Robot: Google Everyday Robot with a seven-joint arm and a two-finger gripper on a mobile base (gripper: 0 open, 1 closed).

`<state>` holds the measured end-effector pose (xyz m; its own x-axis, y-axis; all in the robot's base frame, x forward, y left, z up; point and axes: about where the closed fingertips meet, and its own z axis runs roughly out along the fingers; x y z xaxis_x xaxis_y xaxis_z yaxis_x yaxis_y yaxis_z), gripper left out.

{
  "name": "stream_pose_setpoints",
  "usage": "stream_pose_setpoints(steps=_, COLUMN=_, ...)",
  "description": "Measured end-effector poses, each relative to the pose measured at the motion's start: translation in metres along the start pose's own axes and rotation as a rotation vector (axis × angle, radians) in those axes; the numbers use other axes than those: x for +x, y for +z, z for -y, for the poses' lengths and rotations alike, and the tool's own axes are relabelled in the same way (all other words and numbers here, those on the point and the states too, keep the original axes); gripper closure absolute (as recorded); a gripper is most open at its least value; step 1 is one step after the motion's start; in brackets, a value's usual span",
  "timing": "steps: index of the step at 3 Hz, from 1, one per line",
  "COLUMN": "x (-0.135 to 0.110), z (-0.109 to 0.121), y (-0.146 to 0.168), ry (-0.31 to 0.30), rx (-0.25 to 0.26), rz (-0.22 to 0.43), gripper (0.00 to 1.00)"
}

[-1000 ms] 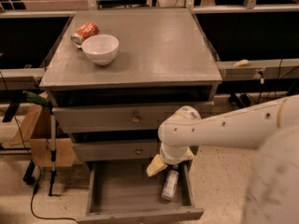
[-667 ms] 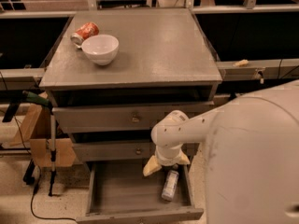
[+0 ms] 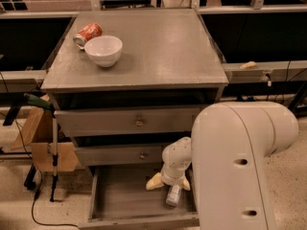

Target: Pick blue plastic bottle from bottom drawer and place on counter

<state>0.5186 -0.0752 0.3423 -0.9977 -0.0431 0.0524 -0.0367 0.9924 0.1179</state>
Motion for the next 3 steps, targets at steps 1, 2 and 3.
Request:
stream_pose_setpoints(steps=1, x=0.000, z=0.000, y=-0.001, ry=0.000, rx=0.000, rz=0.001, gripper=0.00)
stream_pose_setpoints(steps=2, x=-0.009, z=0.002, y=0.015, ry=0.035, rx=-0.022, rz=-0.011, gripper=0.00)
stream_pose_setpoints(steps=3, x=-0.022, z=-0.002, y=0.048, ry=0.076, rx=-0.068, rz=-0.025, gripper=0.00)
